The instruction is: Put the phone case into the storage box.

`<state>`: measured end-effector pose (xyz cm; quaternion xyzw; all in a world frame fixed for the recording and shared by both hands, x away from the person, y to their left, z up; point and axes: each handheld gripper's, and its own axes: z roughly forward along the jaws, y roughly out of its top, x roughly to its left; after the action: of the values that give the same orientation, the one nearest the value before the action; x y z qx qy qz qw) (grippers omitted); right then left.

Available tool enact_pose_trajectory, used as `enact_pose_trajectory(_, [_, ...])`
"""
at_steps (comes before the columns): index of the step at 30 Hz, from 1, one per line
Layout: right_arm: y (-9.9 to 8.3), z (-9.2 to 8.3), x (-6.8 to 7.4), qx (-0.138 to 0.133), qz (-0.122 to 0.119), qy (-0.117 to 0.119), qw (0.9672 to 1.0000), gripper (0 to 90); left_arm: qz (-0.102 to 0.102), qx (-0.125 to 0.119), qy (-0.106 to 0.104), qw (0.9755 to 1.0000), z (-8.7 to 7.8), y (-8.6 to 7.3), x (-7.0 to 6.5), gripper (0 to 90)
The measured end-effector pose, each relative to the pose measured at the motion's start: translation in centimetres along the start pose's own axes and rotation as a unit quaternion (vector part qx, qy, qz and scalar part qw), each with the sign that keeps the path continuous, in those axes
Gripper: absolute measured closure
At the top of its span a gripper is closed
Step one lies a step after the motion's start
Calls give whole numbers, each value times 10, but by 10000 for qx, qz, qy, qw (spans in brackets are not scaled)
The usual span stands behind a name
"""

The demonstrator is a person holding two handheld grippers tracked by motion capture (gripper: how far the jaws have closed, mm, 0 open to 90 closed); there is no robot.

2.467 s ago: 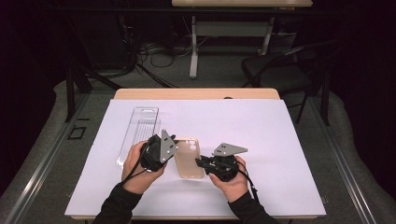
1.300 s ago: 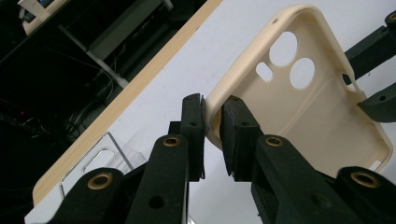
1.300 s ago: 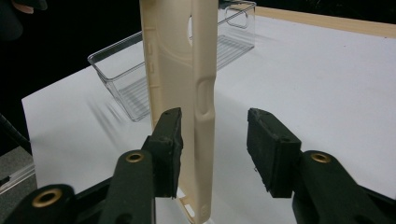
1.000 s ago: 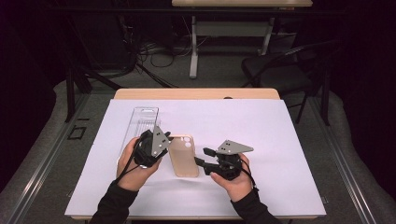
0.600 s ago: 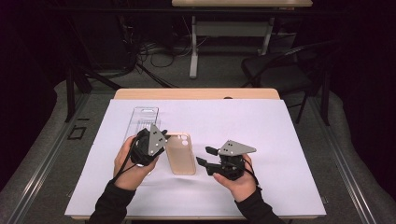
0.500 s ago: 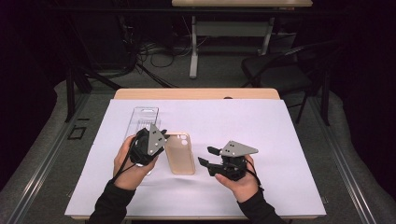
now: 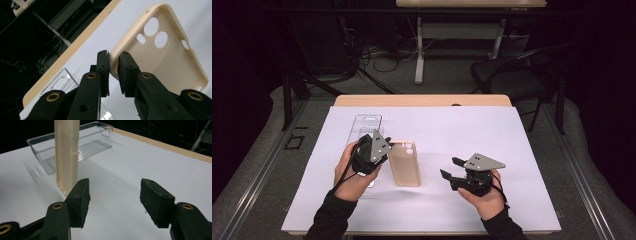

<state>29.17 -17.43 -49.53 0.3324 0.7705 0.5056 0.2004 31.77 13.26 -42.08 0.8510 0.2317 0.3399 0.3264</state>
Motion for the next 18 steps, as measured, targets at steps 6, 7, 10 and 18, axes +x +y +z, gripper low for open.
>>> enact_pose_trajectory(6, [-6,-8,-8,51,37,-125,9999,396,47,123,-73,9999,8,3,6,798])
enact_pose_trajectory(7, [-7,-9,-9,30,26,-143,9999,396,60,135,-73,9999,10,3,7,798])
enact_pose_trajectory(10, [-9,-11,-11,53,65,-185,9998,393,117,212,-89,9997,14,3,10,798])
enact_pose_trajectory(18, [-12,-11,-12,162,-79,-269,9995,368,301,120,-62,9995,19,6,16,797])
